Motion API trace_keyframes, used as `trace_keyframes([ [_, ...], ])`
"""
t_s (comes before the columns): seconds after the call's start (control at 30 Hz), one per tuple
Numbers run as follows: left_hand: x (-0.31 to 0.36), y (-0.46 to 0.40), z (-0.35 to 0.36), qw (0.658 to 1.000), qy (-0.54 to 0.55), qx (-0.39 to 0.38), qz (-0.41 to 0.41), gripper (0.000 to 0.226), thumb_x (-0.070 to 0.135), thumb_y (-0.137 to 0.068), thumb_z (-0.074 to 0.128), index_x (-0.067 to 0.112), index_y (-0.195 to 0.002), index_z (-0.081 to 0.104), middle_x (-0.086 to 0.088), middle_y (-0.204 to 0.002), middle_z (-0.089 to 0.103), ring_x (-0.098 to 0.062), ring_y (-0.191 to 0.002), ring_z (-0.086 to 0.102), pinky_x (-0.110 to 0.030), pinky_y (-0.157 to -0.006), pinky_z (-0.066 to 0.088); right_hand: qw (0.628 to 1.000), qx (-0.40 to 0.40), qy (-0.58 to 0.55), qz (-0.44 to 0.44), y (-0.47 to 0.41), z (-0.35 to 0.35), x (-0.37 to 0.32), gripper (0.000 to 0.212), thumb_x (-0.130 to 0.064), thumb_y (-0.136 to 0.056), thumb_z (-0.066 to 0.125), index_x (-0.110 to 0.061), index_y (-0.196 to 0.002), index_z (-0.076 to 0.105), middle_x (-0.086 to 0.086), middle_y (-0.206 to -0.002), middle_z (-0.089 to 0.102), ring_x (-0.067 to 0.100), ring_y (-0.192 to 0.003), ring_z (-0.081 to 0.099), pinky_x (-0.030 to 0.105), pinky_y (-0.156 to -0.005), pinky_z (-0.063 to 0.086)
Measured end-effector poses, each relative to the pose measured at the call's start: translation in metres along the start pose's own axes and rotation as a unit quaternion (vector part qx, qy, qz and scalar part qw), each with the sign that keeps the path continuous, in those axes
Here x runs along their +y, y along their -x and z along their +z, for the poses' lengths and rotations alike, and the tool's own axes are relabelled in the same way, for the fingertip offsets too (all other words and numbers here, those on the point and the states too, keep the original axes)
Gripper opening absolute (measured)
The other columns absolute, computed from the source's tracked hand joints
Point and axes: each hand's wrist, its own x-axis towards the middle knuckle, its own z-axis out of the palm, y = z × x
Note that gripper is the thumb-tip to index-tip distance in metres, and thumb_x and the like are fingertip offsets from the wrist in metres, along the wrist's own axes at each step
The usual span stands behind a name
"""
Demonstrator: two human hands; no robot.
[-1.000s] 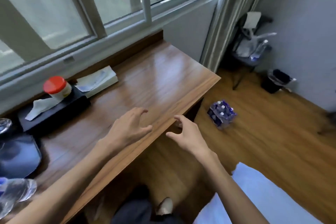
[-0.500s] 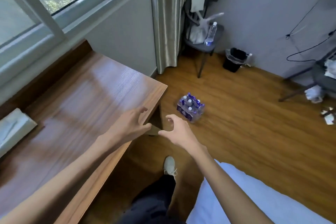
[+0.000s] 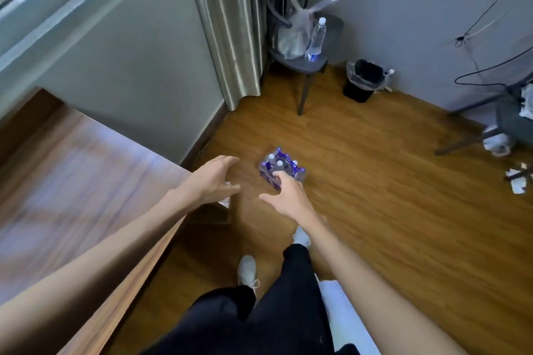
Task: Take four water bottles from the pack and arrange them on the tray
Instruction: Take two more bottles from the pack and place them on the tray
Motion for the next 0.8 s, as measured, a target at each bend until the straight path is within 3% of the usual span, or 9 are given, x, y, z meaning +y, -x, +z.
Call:
trace_keyframes([
  [0.4,0.022,-0.158,0.012,0.987,0.074,-0.028,-0.141,0.074,0.032,-0.087,0.069,0.007,-0.149,0.038,-0.016,-0.152,0.043,-0.03,-0.14,0.042,-0.04,-0.112,0.039,0.993,-0.101,0.047,0.038,-0.16,-0.095,0.055,0.074,-0.029,-0.091,0.075,-0.009,-0.152,0.04,0.011,-0.153,0.049,0.026,-0.144,0.04,0.036,-0.111,0.039],
  [0.63,-0.015,-0.25,0.066,0.968,0.125,-0.052,-0.21,0.066,0.029,-0.086,0.071,0.007,-0.143,0.046,-0.018,-0.143,0.053,-0.033,-0.129,0.052,-0.041,-0.104,0.046,0.982,-0.146,0.094,0.08,-0.271,-0.054,0.094,0.06,-0.024,-0.091,0.075,-0.006,-0.142,0.048,0.013,-0.14,0.057,0.028,-0.134,0.047,0.037,-0.102,0.044],
  [0.8,-0.065,-0.325,0.137,0.96,0.124,-0.104,-0.228,0.066,0.032,-0.087,0.068,0.006,-0.144,0.046,-0.019,-0.142,0.054,-0.035,-0.128,0.053,-0.04,-0.103,0.046,0.972,-0.181,0.097,0.111,-0.358,0.011,0.141,0.061,-0.018,-0.091,0.074,-0.009,-0.144,0.047,0.013,-0.142,0.057,0.029,-0.136,0.049,0.036,-0.105,0.043],
])
